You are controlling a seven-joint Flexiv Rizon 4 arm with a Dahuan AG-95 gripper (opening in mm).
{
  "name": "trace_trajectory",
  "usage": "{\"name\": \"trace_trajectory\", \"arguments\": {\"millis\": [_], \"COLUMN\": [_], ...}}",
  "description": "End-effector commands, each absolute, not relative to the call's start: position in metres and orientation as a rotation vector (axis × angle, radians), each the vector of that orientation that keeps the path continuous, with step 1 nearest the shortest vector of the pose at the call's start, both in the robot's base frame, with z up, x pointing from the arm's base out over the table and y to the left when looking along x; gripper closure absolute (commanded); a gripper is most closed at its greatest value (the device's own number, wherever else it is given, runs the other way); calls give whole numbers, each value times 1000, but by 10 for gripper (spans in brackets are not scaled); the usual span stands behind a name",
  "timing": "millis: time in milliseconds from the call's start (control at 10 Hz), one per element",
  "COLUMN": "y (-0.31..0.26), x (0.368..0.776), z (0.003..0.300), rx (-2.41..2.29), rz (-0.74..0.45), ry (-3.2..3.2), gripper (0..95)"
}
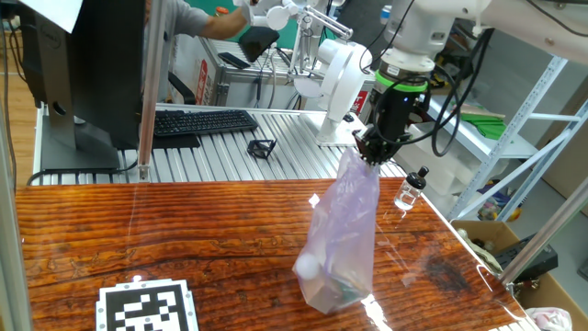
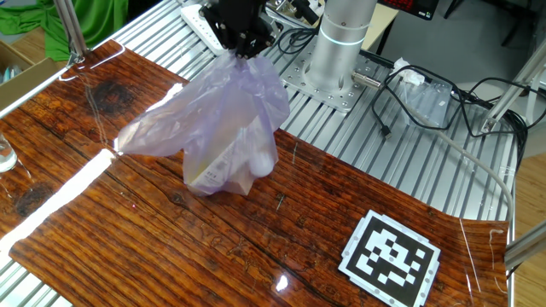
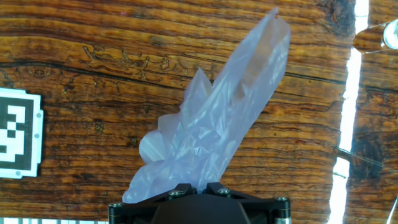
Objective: Pick up a bag of things
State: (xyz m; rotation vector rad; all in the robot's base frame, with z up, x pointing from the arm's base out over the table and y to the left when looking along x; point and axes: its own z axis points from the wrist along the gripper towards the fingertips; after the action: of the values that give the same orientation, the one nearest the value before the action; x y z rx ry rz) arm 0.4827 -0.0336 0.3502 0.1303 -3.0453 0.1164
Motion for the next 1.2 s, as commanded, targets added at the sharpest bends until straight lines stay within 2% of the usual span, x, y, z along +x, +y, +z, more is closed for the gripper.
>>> {"name": "trace_trajectory", "arguments": {"millis": [100, 1200], "y": [-33, -32], "x": [481, 479], "z": [352, 352], "rx": [130, 111], "rz": [119, 93], "ry": [-3044, -3031], "gripper": [950, 950]}}
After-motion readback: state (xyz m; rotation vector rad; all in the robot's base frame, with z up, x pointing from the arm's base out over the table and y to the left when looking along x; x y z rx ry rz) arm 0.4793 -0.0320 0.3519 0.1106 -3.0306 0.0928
